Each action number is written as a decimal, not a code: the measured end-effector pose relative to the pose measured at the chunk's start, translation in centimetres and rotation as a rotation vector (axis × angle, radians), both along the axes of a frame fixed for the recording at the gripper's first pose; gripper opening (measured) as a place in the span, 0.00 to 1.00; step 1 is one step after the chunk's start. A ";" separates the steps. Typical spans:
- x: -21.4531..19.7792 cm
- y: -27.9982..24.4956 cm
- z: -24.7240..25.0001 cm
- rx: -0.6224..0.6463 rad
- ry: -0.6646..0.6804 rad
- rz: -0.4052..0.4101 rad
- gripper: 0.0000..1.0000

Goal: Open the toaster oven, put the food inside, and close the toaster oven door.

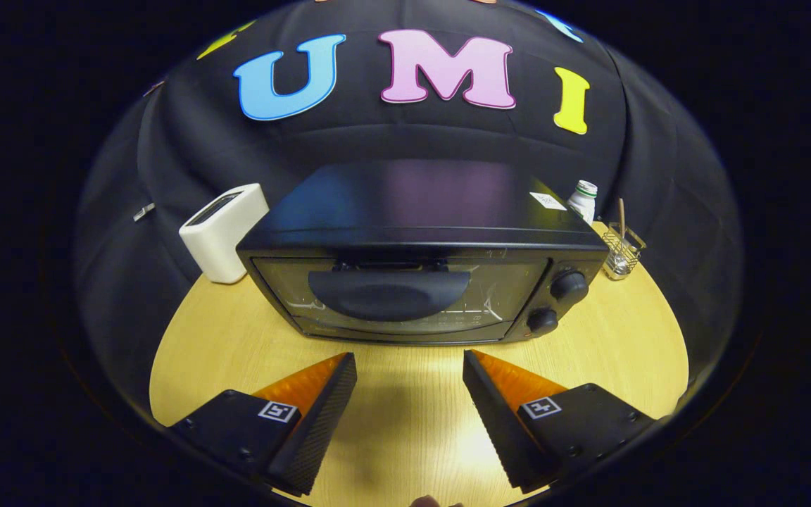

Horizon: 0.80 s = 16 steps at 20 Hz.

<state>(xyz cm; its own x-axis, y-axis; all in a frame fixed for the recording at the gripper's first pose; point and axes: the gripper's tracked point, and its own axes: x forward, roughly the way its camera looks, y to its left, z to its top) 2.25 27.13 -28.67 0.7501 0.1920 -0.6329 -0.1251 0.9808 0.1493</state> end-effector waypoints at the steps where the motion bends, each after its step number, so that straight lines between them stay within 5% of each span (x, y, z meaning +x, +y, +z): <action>1: 0.3 0.0 0.2 0.004 -0.008 -0.002 0.99; 8: 0.1 -1.2 3.6 0.020 -0.088 0.008 0.99; 16: 0.4 -6.2 15.9 0.050 -0.342 0.037 0.99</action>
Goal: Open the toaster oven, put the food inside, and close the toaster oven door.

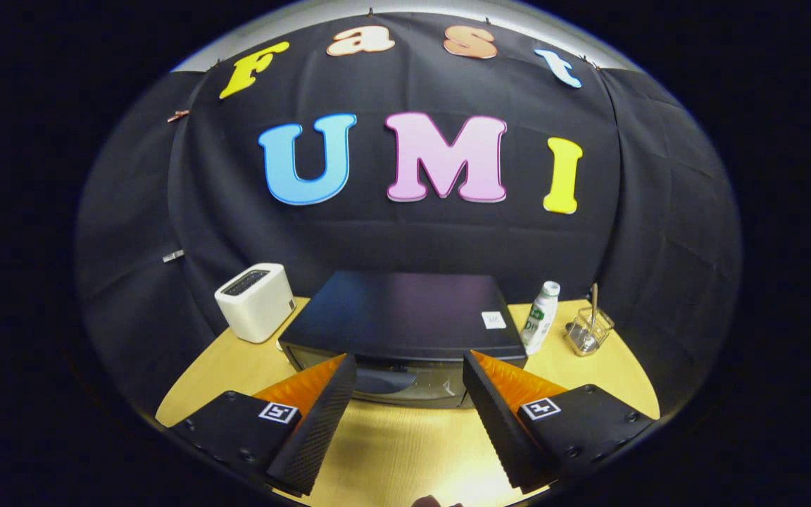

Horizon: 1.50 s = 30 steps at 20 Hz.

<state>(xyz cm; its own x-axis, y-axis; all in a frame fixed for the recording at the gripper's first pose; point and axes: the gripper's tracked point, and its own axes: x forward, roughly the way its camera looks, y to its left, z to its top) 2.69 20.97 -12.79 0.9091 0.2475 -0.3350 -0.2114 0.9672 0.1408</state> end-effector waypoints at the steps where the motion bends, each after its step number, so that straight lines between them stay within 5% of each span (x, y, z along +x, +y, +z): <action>1: 0.1 -0.8 1.4 0.006 -0.026 0.001 0.99; 17: 1.0 -19.0 13.5 0.026 -0.275 -0.135 0.98; 30: 1.3 -27.7 12.4 0.056 -0.291 -0.196 0.98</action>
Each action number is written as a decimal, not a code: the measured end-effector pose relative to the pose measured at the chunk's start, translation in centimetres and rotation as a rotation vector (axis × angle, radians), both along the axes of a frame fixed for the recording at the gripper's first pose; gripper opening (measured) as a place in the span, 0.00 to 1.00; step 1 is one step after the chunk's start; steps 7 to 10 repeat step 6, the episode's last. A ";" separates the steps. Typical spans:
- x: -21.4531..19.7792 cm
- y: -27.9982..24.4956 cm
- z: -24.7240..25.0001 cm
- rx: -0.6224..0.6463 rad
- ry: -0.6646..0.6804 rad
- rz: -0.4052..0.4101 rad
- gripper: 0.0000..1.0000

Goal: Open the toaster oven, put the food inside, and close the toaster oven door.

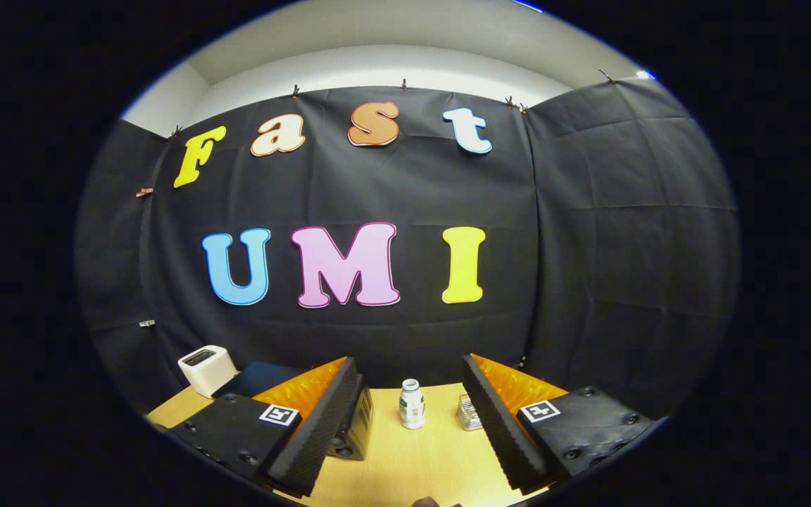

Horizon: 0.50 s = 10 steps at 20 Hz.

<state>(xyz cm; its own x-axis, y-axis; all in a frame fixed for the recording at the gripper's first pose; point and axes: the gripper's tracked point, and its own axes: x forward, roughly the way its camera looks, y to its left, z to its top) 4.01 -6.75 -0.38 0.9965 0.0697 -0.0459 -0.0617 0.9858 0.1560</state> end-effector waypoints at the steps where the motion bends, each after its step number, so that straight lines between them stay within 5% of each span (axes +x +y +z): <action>1: 0.1 -0.4 -0.1 -0.009 -0.005 -0.006 0.98; 10: 0.4 -1.2 -0.5 -0.002 0.001 -0.020 0.98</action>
